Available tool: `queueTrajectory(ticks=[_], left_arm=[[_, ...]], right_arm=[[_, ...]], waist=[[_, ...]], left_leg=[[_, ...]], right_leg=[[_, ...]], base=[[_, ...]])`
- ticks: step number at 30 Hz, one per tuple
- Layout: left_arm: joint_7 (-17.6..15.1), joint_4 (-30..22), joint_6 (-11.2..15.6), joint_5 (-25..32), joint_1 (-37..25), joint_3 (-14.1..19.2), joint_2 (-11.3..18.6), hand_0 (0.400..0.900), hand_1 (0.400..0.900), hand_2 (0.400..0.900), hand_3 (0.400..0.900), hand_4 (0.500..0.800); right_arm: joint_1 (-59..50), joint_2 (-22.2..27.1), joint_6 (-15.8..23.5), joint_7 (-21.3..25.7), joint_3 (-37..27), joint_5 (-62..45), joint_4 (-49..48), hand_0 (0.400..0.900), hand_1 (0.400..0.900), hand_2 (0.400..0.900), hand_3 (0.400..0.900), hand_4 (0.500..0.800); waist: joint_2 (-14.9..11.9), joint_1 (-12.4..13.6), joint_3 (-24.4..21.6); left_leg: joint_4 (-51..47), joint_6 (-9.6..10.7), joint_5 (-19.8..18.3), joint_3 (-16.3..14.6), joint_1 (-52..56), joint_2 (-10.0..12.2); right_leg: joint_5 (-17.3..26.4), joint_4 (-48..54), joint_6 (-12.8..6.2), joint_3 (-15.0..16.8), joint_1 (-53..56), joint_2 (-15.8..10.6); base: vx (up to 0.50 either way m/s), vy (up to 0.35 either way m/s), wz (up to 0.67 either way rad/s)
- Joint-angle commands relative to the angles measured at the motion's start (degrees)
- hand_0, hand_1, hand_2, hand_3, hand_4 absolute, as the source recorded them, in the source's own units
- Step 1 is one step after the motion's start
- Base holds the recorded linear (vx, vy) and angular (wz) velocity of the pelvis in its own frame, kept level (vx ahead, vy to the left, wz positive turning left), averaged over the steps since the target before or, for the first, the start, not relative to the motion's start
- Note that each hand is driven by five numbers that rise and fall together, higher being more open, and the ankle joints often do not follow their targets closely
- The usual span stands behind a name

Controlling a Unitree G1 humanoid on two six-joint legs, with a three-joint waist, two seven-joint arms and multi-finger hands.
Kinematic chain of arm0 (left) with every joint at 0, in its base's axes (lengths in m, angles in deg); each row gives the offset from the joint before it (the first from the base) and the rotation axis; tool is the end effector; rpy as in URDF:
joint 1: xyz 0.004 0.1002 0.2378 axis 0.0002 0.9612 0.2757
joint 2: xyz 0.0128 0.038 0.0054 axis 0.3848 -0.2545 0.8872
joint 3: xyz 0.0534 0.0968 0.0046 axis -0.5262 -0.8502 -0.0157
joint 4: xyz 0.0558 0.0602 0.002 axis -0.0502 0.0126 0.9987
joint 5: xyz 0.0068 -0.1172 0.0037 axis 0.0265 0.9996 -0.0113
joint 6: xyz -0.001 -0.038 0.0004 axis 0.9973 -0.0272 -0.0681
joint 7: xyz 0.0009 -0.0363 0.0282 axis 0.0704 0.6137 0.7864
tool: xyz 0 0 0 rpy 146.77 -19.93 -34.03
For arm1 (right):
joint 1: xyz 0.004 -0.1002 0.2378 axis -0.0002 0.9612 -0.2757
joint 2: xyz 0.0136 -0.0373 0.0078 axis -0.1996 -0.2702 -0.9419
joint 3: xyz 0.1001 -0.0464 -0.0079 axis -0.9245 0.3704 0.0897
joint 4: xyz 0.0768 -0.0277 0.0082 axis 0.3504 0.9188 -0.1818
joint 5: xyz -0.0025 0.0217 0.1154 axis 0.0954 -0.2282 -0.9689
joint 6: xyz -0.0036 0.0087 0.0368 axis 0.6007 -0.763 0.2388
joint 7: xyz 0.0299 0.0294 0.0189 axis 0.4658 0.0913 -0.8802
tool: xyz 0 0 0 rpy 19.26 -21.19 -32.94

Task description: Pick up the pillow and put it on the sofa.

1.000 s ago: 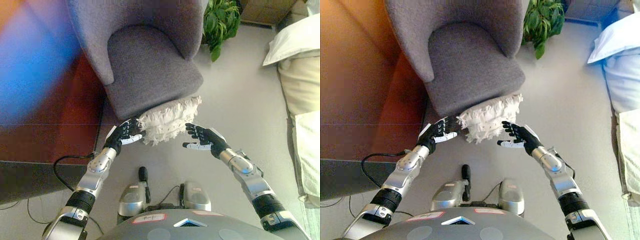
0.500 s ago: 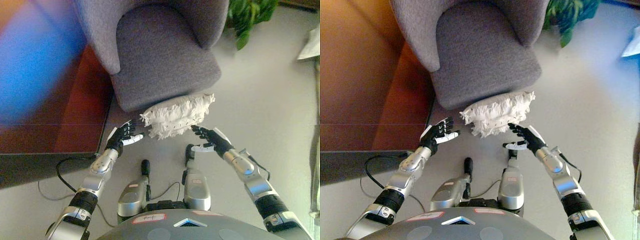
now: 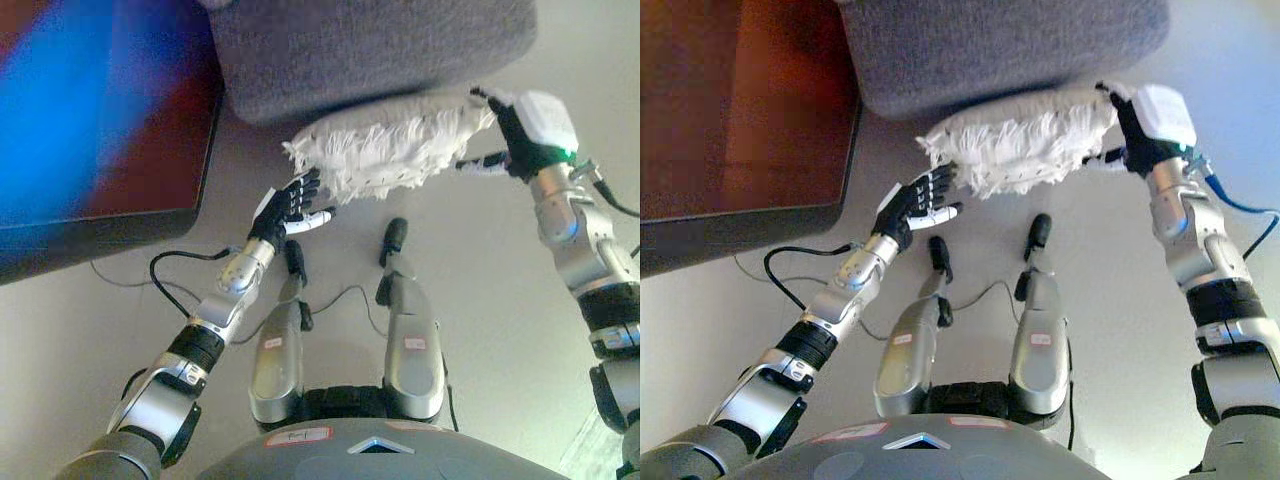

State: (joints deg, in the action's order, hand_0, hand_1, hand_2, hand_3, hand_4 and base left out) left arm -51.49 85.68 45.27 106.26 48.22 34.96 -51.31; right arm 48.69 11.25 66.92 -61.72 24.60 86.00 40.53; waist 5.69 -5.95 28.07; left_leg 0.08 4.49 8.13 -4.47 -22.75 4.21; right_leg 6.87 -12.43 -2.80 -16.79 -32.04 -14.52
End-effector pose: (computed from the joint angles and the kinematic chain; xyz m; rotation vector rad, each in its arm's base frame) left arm 0.2711 0.1493 0.0173 0.0864 0.1101 -0.2904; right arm 0.3060 -0.2771 0.1307 -1.3588 -0.1865 -0.0637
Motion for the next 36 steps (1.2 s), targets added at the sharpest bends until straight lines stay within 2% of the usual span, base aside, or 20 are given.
queueTrajectory(ticks=[1, 4, 8, 14, 21, 24, 28, 36], left_arm=[[-1.48, -5.19, 5.2, 1.77, -1.05, 1.25, 2.11, 0.9, 0.9, 0.9, 0.9, 0.8], [-2.56, -5.3, 5.81, 2.41, -2.47, 1.0, 2.44, 0.9, 0.9, 0.9, 0.9, 0.8], [-3.4, -6.13, 6.2, 3.11, -4.27, 0.72, 2.63, 0.9, 0.9, 0.9, 0.9, 0.8], [-3.94, -7.56, 7.06, 5.08, -5.46, 0.75, 2.79, 0.9, 0.9, 0.9, 0.9, 0.8], [-4.84, -8.81, 7.85, 7.24, -6.01, 0.06, 3.4, 0.9, 0.9, 0.9, 0.9, 0.8], [-5.05, -9.14, 7.75, 8.05, -6.02, 0.22, 3.85, 0.9, 0.9, 0.9, 0.9, 0.8], [-4.93, -8.66, 7.16, 9.03, -5.74, 0.9, 4.08, 0.9, 0.9, 0.9, 0.9, 0.8], [-5.38, -9.22, 6.82, 9.04, -5.46, 0.99, 4.45, 0.9, 0.9, 0.9, 0.9, 0.8]], right_arm=[[-7.3, 1.77, 1.35, 6.61, 2.12, 2.79, 1.24, 0.9, 0.9, 0.9, 0.9, 0.8], [-11.8, 2.57, 0.82, 9.0, 3.09, 3.36, 2.15, 0.9, 0.9, 0.9, 0.9, 0.8], [-16.44, 3.21, 0.01, 9.39, 4.91, 2.88, 3.82, 0.9, 0.9, 0.9, 0.9, 0.8], [-23.05, 4.64, -0.62, 10.28, 8.05, 1.05, 8.71, 0.9, 0.9, 0.9, 0.9, 0.8], [-31.84, 5.96, -2.39, 13.82, 11.71, 1.38, 15.07, 0.9, 0.9, 0.9, 0.9, 0.8], [-33.89, 5.88, -2.47, 12.7, 14.02, 0.37, 16.68, 0.9, 0.9, 0.9, 0.9, 0.8], [-36.17, 5.79, -2.13, 7.36, 18.14, -2.91, 17.7, 0.9, 0.9, 0.9, 0.9, 0.8], [-39.06, 4.65, -1.56, 6.87, 20.38, -5.29, 18.21, 0.9, 0.9, 0.9, 0.9, 0.8]], waist=[[-2.87, 2.17, -0.72], [-3.06, 2.38, 0.48], [-3.41, 2.57, 1.71], [-3.28, 3.39, 1.72], [-2.57, 4.54, 1.72], [-2.56, 4.99, 1.72], [-3.48, 5.16, 1.72], [-4.06, 5.41, 1.72]], left_leg=[[8.84, 0.41, -6.46, -1.53, -3.51, 1.92], [10.95, 0.63, -6.93, -1.51, -7.9, 1.93], [14.11, 0.81, -7.48, -1.15, -13.88, 2.04], [17.94, 1.21, -8.14, -0.35, -22.28, 2.05], [23.4, 1.47, -9.26, 1.29, -30.08, 1.53], [24.2, 1.52, -9.47, 1.63, -32.12, 1.35], [25.27, 1.6, -9.67, 2.29, -34.39, 1.07], [26.25, 1.57, -9.93, 3.0, -36.36, 0.67]], right_leg=[[-1.69, -7.43, -6.73, 4.52, -4.67, -2.68], [-1.54, -8.91, -6.86, 5.15, -8.17, -2.89], [-1.89, -11.04, -6.84, 5.68, -12.41, -3.32], [-3.29, -15.38, -6.84, 6.44, -19.8, -3.93], [-5.34, -21.14, -6.48, 6.83, -26.32, -4.29], [-5.97, -22.37, -6.35, 6.86, -28.12, -4.48], [-6.46, -23.66, -6.05, 6.76, -29.84, -4.47], [-6.84, -24.39, -5.93, 6.55, -31.42, -4.71]], base=[[-0.09, -0.019, 0.03], [-0.09, -0.003, 0.02], [-0.07, -0.011, 0.06], [-0.03, -0.009, 0.1], [0.0, 0.003, 0.1], [0.01, 0.009, 0.06], [0.03, -0.01, 0.04], [0.02, -0.001, 0.02]])
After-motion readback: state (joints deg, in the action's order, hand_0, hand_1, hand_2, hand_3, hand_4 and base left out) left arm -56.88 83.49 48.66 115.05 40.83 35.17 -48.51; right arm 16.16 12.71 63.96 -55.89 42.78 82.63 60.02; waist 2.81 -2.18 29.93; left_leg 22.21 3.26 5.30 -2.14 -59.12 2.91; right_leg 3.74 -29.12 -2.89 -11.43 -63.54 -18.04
